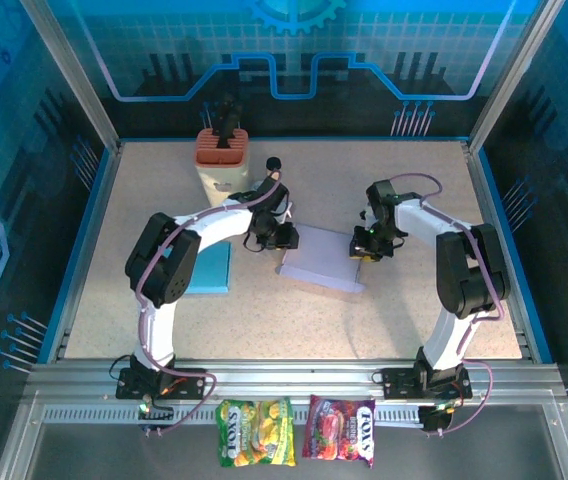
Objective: Fold the paper box
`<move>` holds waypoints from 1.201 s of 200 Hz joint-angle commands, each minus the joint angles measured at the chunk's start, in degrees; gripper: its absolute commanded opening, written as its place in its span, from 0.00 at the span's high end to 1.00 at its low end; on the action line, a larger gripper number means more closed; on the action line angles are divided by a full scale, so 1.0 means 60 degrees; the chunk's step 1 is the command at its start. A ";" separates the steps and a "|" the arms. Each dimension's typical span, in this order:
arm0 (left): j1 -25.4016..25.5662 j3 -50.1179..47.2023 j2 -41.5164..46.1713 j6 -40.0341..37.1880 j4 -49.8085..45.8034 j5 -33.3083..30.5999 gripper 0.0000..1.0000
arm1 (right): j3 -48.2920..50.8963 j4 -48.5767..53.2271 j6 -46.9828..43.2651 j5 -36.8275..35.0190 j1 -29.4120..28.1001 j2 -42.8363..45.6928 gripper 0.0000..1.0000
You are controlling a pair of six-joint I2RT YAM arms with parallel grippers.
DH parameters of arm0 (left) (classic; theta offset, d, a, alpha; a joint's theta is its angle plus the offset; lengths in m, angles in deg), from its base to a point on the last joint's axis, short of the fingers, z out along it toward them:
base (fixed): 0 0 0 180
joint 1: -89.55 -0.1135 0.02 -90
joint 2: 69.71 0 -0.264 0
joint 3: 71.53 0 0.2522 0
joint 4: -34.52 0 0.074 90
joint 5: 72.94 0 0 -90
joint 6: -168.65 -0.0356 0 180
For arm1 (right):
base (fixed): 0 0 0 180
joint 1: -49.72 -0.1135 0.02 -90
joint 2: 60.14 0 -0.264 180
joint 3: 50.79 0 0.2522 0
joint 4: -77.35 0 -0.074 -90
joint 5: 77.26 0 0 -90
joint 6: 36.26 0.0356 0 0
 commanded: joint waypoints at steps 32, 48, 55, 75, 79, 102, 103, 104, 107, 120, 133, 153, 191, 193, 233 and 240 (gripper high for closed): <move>0.0322 -0.1480 0.1079 0.0996 0.0523 0.0303 0.76 | 0.0629 -0.0417 0.0446 0.0962 -0.0920 0.0327 0.76; 0.0282 -0.2009 0.1387 0.1208 0.0743 0.0374 0.76 | 0.0829 -0.0575 0.0625 0.1104 -0.1092 0.0488 0.75; 0.0270 -0.2233 0.1533 0.1295 0.0848 0.0374 0.77 | 0.0910 -0.0636 0.0685 0.1151 -0.1134 0.0560 0.74; 0.0204 -0.2786 0.1815 0.1479 0.1160 0.0454 0.78 | 0.1144 -0.0765 0.0782 0.1245 -0.1069 0.0765 0.67; 0.0192 -0.2846 0.1843 0.1500 0.1179 0.0469 0.78 | 0.1188 -0.0801 0.0798 0.1250 -0.1036 0.0828 0.64; 0.0177 -0.3022 0.1848 0.1536 0.1278 0.0499 0.79 | 0.1532 -0.1073 0.0815 0.1559 -0.0688 0.1276 0.46; 0.0177 -0.3022 0.1848 0.1538 0.1281 0.0498 0.79 | 0.1549 -0.1079 0.0820 0.1584 -0.0664 0.1295 0.46; 0.0178 -0.3022 0.1848 0.1539 0.1283 0.0505 0.79 | 0.1571 -0.1090 0.0823 0.1603 -0.0652 0.1312 0.44; 0.0178 -0.3035 0.1837 0.1551 0.1296 0.0499 0.80 | 0.1602 -0.1119 0.0818 0.1637 -0.0588 0.1339 0.42; 0.0176 -0.3051 0.1837 0.1592 0.1362 0.0491 0.80 | 0.1793 -0.1238 0.0798 0.1843 -0.0276 0.1526 0.33; 0.0174 -0.3026 0.1808 0.1606 0.1373 0.0456 0.81 | 0.2000 -0.1428 0.0782 0.2048 0.0018 0.1616 0.27; 0.0177 -0.2953 0.1759 0.1584 0.1359 0.0475 0.82 | 0.2234 -0.1823 0.0813 0.2583 0.0437 0.1559 0.24; 0.0177 -0.2904 0.1635 0.1684 0.1398 0.0500 0.84 | 0.2126 -0.2045 0.0614 0.2926 0.0707 0.1059 0.23; 0.0178 -0.2905 0.1634 0.1686 0.1401 0.0487 0.84 | 0.2104 -0.2040 0.0594 0.2930 0.0723 0.1020 0.23; -0.0005 -0.3476 0.1770 0.2172 0.2072 0.0710 0.88 | 0.2078 -0.1939 0.0432 0.2912 0.1016 0.0828 0.22; -0.0091 -0.3669 0.1814 0.2341 0.2317 0.0806 0.89 | 0.2120 -0.1935 0.0394 0.2933 0.1090 0.0879 0.22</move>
